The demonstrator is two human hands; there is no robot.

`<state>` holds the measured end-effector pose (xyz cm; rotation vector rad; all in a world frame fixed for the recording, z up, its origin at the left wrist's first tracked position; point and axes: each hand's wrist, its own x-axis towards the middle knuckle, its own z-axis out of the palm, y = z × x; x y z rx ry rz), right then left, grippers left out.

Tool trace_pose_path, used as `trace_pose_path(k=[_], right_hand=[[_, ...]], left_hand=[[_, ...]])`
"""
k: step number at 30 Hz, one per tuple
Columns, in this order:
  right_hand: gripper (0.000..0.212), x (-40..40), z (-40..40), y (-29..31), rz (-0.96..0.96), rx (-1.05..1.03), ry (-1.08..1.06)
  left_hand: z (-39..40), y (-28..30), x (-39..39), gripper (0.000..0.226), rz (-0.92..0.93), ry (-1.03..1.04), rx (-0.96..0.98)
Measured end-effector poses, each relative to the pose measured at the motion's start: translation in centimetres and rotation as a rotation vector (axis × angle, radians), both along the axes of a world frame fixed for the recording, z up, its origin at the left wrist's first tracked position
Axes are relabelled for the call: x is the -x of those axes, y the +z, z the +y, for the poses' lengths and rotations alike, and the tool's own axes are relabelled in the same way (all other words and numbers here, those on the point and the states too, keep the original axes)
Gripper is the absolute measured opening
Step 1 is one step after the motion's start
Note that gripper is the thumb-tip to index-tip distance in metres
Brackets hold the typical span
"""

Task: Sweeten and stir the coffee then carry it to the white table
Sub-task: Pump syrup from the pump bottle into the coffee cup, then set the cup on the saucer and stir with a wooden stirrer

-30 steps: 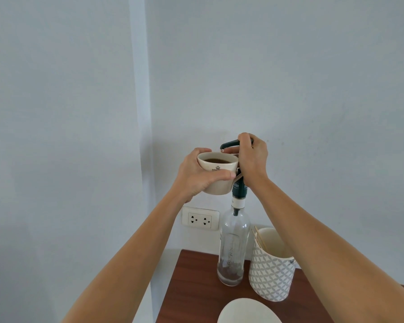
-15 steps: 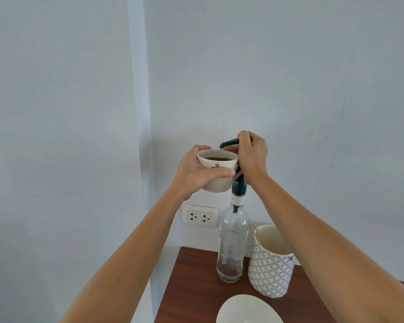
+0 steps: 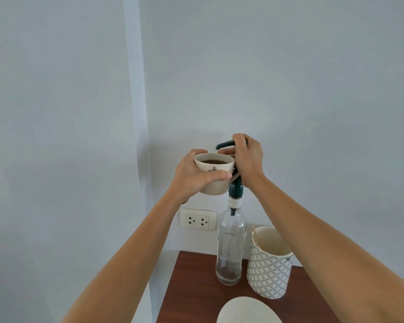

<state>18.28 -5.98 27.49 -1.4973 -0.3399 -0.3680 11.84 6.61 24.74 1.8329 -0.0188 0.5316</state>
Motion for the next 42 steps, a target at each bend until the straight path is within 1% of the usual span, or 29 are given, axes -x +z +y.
trace_pose_path(k=[3, 5, 8, 9, 12, 16, 19, 21, 23, 25, 27, 28, 32, 35, 36, 39, 42], right_hand=[[0.026, 0.8, -0.7, -0.3, 0.034, -0.043, 0.055], [0.026, 2.0, -4.0, -2.6, 0.130, -0.061, 0.011], [0.034, 2.0, -5.0, -2.7, 0.166, -0.002, 0.113], [0.039, 2.1, -5.7, -3.0, 0.174, 0.028, 0.110], [0.049, 2.0, -6.2, -2.4, 0.139, 0.061, 0.106], [0.052, 1.8, -7.0, -1.8, 0.078, 0.107, 0.046], [0.044, 2.0, -9.5, -3.6, 0.053, 0.147, 0.011], [0.028, 1.9, -11.5, -5.9, 0.079, 0.245, -0.042], [0.016, 1.9, -13.3, -8.5, 0.126, 0.405, -0.069], [0.015, 2.1, -14.4, -11.4, 0.156, 0.597, -0.065], [0.014, 2.6, -14.6, -13.9, 0.134, 0.761, -0.052], [0.013, 3.0, -14.5, -14.7, 0.106, 0.810, -0.047], [0.011, 4.0, -13.5, -16.8, 0.051, 0.834, 0.040], [0.023, 3.8, -12.7, -18.1, -0.027, 0.861, 0.034], [0.022, 3.9, -12.5, -18.4, -0.054, 0.859, 0.018], [0.011, 4.0, -12.3, -18.6, -0.105, 0.845, -0.058], [0.004, 4.0, -12.5, -18.7, -0.164, 0.819, -0.112]], left_hand=[[-0.4, -0.4, 0.9, 0.105, -0.018, -0.013, 0.028], [-2.9, -2.0, 1.4, 0.105, 0.059, -0.077, -0.038], [-3.1, -2.9, 1.9, 0.103, 0.046, -0.061, 0.004], [-3.5, -3.1, 1.8, 0.102, 0.061, -0.062, -0.007], [-3.1, -3.2, 1.6, 0.101, 0.050, -0.053, 0.006], [-1.4, -2.4, 1.9, 0.109, 0.009, 0.004, 0.002], [-0.7, -2.8, 2.6, 0.108, -0.012, 0.022, 0.000], [-0.7, -3.6, 3.1, 0.106, -0.015, 0.022, 0.011], [-0.9, -4.7, 3.8, 0.103, -0.016, 0.021, 0.008], [-1.3, -6.5, 4.6, 0.098, -0.015, 0.007, 0.011], [-1.9, -8.6, 5.5, 0.097, -0.009, -0.023, 0.026], [-2.3, -9.6, 6.0, 0.096, -0.004, -0.030, 0.026], [-3.4, -14.1, 7.6, 0.087, 0.026, -0.033, 0.022], [-4.2, -17.5, 8.8, 0.088, 0.044, -0.027, -0.016], [-4.5, -18.5, 9.2, 0.088, 0.050, -0.025, -0.031], [-5.5, -21.1, 10.1, 0.086, 0.059, -0.046, -0.054], [-6.4, -23.2, 10.6, 0.087, 0.083, -0.066, -0.038]])
